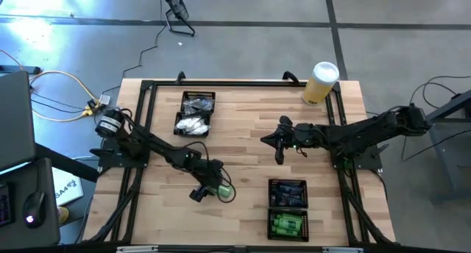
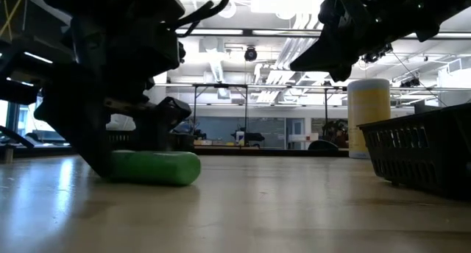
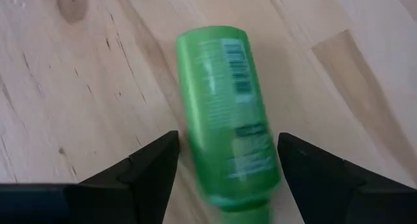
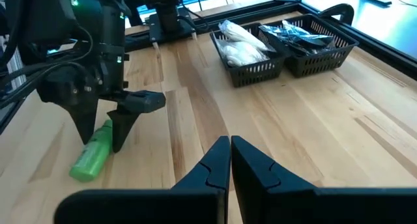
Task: Pick & Place Travel size toiletries
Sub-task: Put the green shampoo into the bottom black basket
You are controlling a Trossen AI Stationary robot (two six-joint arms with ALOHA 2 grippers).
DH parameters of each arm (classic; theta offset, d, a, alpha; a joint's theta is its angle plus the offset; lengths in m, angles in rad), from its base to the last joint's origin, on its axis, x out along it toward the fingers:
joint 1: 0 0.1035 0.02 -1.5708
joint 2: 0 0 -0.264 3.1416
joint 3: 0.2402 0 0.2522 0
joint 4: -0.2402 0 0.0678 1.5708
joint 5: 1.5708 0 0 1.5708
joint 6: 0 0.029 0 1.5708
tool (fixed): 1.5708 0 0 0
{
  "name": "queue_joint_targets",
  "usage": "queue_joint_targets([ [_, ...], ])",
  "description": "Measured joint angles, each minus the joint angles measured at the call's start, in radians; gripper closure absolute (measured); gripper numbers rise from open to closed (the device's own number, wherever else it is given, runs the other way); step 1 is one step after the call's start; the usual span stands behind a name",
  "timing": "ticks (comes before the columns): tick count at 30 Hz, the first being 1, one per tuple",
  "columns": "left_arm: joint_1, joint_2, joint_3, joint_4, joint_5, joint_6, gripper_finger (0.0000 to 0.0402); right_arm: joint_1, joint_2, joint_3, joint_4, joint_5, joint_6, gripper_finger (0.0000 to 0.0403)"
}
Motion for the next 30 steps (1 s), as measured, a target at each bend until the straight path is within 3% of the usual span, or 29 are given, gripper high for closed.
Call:
queue_joint_targets([
  [20,0.001,0.016,0.001,-0.013,-0.015,0.064,0.0148,0.0,0.0,0.0,0.001,0.004,-0.002,0.0396],
  [30,0.002,0.017,0.001,-0.018,-0.032,0.1,0.0226,0.0,0.0,0.0,0.001,0.004,-0.002,0.0396],
])
